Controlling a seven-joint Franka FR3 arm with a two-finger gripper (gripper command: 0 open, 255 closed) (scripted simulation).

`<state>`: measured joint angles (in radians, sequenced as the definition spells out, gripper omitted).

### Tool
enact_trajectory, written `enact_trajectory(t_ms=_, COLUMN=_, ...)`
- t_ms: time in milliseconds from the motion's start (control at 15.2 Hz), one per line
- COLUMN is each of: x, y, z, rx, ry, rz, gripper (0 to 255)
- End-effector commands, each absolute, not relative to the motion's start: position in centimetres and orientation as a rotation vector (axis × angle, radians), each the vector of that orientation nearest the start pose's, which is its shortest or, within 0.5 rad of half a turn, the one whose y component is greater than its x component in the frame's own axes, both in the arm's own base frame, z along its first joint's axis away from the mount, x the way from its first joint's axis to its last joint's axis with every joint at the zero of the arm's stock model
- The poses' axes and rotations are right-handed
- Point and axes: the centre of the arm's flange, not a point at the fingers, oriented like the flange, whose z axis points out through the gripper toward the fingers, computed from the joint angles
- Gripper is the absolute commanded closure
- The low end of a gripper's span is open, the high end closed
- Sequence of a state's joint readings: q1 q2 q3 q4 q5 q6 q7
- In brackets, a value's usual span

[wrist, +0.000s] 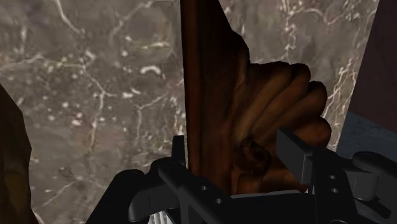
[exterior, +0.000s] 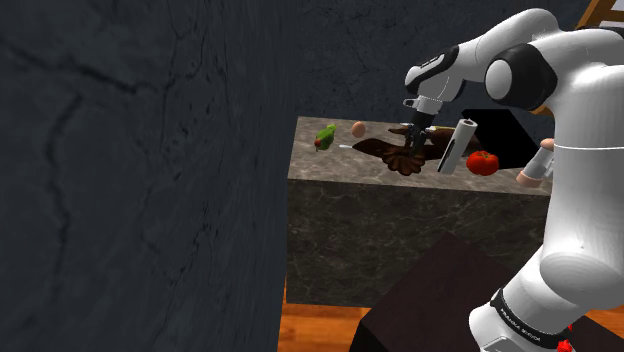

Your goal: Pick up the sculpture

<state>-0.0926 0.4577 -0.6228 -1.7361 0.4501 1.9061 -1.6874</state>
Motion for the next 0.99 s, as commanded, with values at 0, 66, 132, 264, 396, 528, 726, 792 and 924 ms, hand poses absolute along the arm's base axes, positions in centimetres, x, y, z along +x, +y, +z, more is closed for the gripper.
enact_trajectory(t_ms=0, x=52.0, y=-36.2, z=34.6, rx=-2.685, ry=-1.143, rz=-0.099, gripper=255)
enact_trajectory(t_ms=66, x=52.0, y=-36.2, z=35.1, rx=-2.685, ry=-1.143, rz=-0.099, gripper=255)
enact_trajectory(t_ms=132, x=52.0, y=-36.2, z=35.6, rx=-2.685, ry=-1.143, rz=-0.099, gripper=255)
enact_trajectory(t_ms=264, x=52.0, y=-36.2, z=36.7, rx=-2.685, ry=-1.143, rz=-0.099, gripper=255)
enact_trajectory(t_ms=396, x=52.0, y=-36.2, z=37.7, rx=-2.685, ry=-1.143, rz=-0.099, gripper=255)
enact_trajectory(t_ms=528, x=52.0, y=-36.2, z=38.8, rx=-2.685, ry=-1.143, rz=-0.099, gripper=255)
enact_trajectory(t_ms=726, x=52.0, y=-36.2, z=40.4, rx=-2.685, ry=-1.143, rz=-0.099, gripper=255)
enact_trajectory(t_ms=792, x=52.0, y=-36.2, z=40.9, rx=-2.685, ry=-1.143, rz=-0.099, gripper=255)
enact_trajectory(t_ms=924, x=52.0, y=-36.2, z=42.0, rx=-2.685, ry=-1.143, rz=-0.099, gripper=255)
